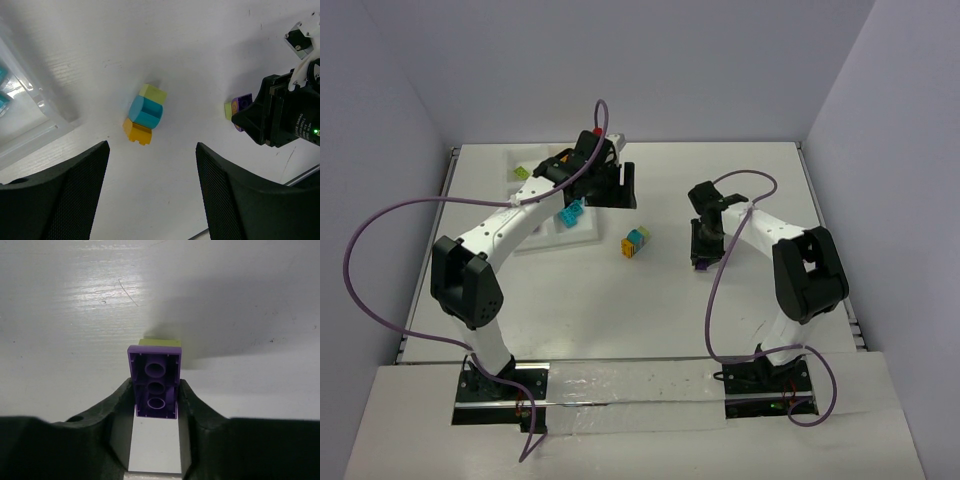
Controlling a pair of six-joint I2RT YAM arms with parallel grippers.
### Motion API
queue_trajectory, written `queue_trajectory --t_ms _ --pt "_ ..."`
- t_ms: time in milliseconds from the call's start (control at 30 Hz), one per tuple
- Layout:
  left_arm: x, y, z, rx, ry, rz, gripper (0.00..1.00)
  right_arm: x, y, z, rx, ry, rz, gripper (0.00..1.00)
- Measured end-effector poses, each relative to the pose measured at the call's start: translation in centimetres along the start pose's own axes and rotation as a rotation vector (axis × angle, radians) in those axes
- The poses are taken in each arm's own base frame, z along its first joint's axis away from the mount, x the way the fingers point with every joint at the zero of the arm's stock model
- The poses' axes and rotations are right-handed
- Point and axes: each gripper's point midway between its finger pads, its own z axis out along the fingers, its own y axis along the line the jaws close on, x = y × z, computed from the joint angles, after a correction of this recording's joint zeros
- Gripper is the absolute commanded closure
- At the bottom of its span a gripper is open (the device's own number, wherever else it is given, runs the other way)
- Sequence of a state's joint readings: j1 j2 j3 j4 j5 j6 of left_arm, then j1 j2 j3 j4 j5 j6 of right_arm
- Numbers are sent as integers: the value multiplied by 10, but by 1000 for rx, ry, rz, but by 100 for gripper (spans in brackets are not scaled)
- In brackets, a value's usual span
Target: Sort the legos into containers by color
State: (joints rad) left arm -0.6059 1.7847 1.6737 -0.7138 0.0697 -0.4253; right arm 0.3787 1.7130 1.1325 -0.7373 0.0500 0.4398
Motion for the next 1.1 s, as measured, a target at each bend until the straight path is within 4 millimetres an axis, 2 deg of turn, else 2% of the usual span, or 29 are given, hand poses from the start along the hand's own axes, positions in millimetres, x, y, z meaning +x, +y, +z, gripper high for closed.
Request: queue_trajectory --t_ms 33,100,233,333,433,533,633,733,833,933,1100 --pt "0 -1 0 2 1 1 23 0 1 0 1 -2 -1 87" --pt "1 -2 1 7 5 3 24 0 1 0 5 -4 -2 98" --pt "6 -4 5 10 20 6 25 -1 0 -1 11 -11 -3 100" --pt "9 -6 8 25 37 8 26 -4 6 -12 -28 -34 -6 100" --pt "13 -16 6 106 67 12 25 -13 26 -47 -164 -113 -20 100" --pt "11 -31 -1 252 92 1 25 -28 58 -113 -405 -266 -61 100" --pt "-1 -39 -14 396 81 -19 24 -33 86 -183 -644 -410 -131 100" --pt "-13 -50 -36 557 46 -29 22 -29 105 -230 -832 -487 -191 100" --pt "-16 -69 -65 724 21 -22 20 -25 116 -248 -961 -500 -216 100" --pt "-16 -89 -92 877 8 3 18 -20 123 -251 -1052 -476 -213 100" --pt "-7 -104 -112 1055 23 -4 19 -13 133 -261 -1190 -439 -198 100"
